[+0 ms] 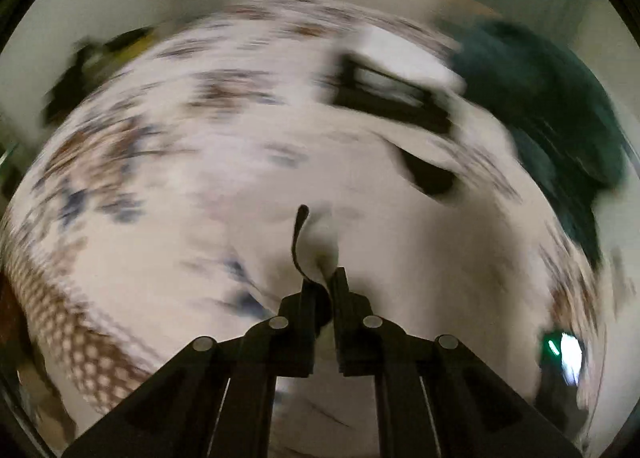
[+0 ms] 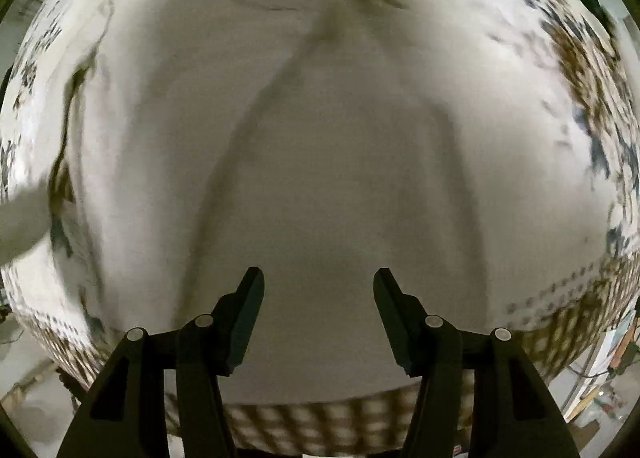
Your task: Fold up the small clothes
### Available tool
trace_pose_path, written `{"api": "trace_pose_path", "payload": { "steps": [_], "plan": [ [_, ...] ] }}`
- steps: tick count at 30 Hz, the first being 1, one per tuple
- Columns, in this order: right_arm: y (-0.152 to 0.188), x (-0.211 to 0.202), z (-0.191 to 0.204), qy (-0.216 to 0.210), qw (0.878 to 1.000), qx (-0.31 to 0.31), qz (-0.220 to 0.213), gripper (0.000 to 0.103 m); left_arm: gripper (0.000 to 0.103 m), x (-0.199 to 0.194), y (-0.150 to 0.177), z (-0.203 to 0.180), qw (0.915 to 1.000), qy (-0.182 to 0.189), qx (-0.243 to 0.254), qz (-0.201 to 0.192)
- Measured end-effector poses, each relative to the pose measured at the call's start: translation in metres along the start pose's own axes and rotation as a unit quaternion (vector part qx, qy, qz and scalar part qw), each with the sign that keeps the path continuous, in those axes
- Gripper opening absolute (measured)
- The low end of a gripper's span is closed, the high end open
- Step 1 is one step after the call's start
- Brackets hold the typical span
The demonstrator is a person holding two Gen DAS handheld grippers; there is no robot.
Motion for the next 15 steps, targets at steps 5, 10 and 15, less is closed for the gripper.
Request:
{"api": "trace_pose_path", "payload": {
  "steps": [5,10,15],
  "plan": [
    [0.006,-0.008,-0.109,0.006,1.0,-0.001,0.005,0.059,0.005,0.015,0.06,-0.122,0.9906,0.051,0.113,0.057],
    [0.017,-0.015,-0.211,0.005,0.999,0.029,0.016,0.059,0.005,0.038,0.107,-0.172,0.9771,0.06,0.174,0.108],
    [0.023,-0.015,-0.274,-0.02,0.999,0.029,0.033,0.059,0.014,0.061,0.137,-0.18,0.965,0.063,0.174,0.186]
  ]
}}
Point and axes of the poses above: each gripper's, at about its wrist camera, not at the fingertips, and x roughly the way its jaws point, z to its left, y to its underside, the point moved 3 cm from there along x, roughly the way its jaws point, and after that the axes turned 5 degrees about -z, right-handed, at the moved point
